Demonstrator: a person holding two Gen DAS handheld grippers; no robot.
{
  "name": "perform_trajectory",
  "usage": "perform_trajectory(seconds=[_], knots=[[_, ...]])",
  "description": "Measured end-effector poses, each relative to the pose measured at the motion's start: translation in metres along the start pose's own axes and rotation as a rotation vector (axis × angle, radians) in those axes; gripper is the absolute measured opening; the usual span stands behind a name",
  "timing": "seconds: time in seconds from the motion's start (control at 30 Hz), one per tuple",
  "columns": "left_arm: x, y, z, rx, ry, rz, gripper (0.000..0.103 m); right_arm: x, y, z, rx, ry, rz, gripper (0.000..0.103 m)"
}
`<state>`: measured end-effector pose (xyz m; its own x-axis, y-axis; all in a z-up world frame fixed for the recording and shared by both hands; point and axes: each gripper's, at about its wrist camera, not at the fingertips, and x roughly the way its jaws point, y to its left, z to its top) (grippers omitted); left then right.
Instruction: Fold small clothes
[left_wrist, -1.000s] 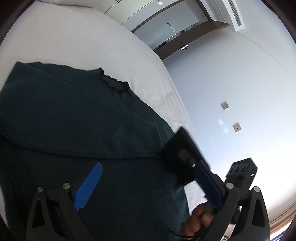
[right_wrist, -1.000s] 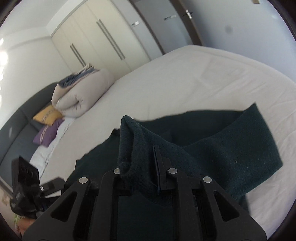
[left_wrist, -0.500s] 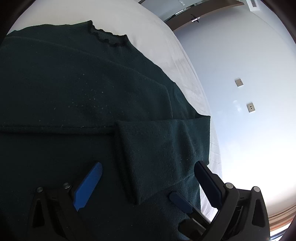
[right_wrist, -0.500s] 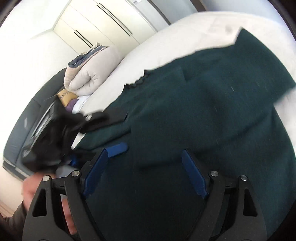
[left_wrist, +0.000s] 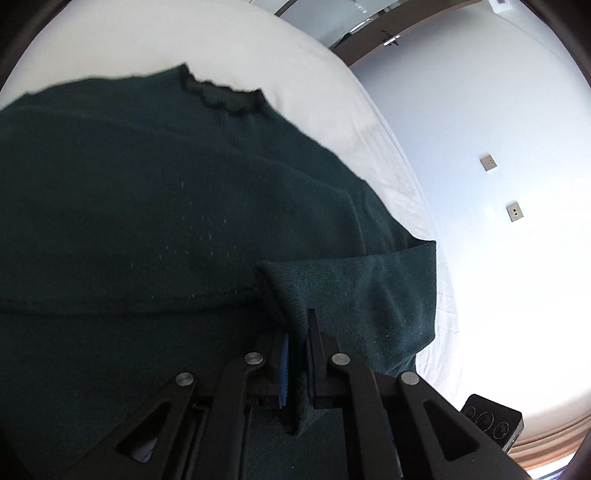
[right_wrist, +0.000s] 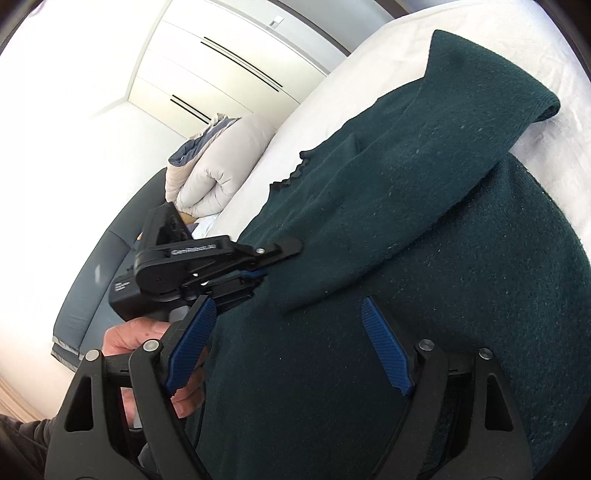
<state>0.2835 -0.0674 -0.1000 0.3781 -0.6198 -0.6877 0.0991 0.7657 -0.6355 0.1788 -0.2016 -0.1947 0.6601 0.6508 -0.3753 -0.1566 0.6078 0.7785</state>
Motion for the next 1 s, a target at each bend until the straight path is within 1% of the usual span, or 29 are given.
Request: perform_trajectory(seconds=[0.03,0.1,0.17,0.23,0.33,0.43,0.53,0.6,0.67,0.73,0.83,0.93,1.0], knots=[[-0.008,-0.003,0.003,0.019,-0.017,0.001,0.007,-0.013,0.001,-0.003,-0.001,-0.001,0.001,0.080],[-0.026,-0.007,0.013,0.059,-0.056,0.010,0.007,-0.012,-0.001,-0.003,0.000,-0.004,0.005,0.080],[-0.042,-0.007,0.027,0.072,-0.092,0.015,0.007,-0.015,-0.001,-0.002,-0.001,-0.004,0.006,0.080],[-0.055,-0.001,0.040,0.066,-0.109,0.019,0.007,-0.015,-0.001,-0.002,-0.006,-0.002,0.001,0.081],[-0.066,0.018,0.056,0.046,-0.126,0.051,0.007,-0.015,-0.002,-0.002,-0.011,0.001,-0.004,0.081],[-0.075,0.050,0.065,-0.009,-0.151,0.085,0.007,-0.015,-0.005,-0.001,-0.011,0.001,-0.003,0.081],[-0.077,0.082,0.065,-0.072,-0.150,0.116,0.007,-0.020,-0.003,0.000,-0.008,-0.004,0.003,0.081],[-0.072,0.101,0.060,-0.096,-0.130,0.138,0.007,-0.024,-0.004,0.000,0.000,-0.009,0.011,0.081],[-0.066,0.111,0.054,-0.106,-0.119,0.148,0.007,-0.027,-0.003,0.002,0.008,-0.013,0.018,0.081],[-0.064,0.118,0.052,-0.114,-0.121,0.138,0.007,-0.029,-0.003,0.004,0.030,-0.010,0.017,0.082],[-0.067,0.123,0.050,-0.098,-0.133,0.132,0.007,-0.038,-0.002,0.013,0.079,-0.022,0.026,0.082],[-0.072,0.127,0.047,-0.087,-0.149,0.131,0.007,-0.049,-0.008,0.029,0.137,-0.054,0.040,0.082],[-0.074,0.129,0.045,-0.088,-0.162,0.129,0.007,-0.054,-0.013,0.042,0.170,-0.063,0.029,0.082]])
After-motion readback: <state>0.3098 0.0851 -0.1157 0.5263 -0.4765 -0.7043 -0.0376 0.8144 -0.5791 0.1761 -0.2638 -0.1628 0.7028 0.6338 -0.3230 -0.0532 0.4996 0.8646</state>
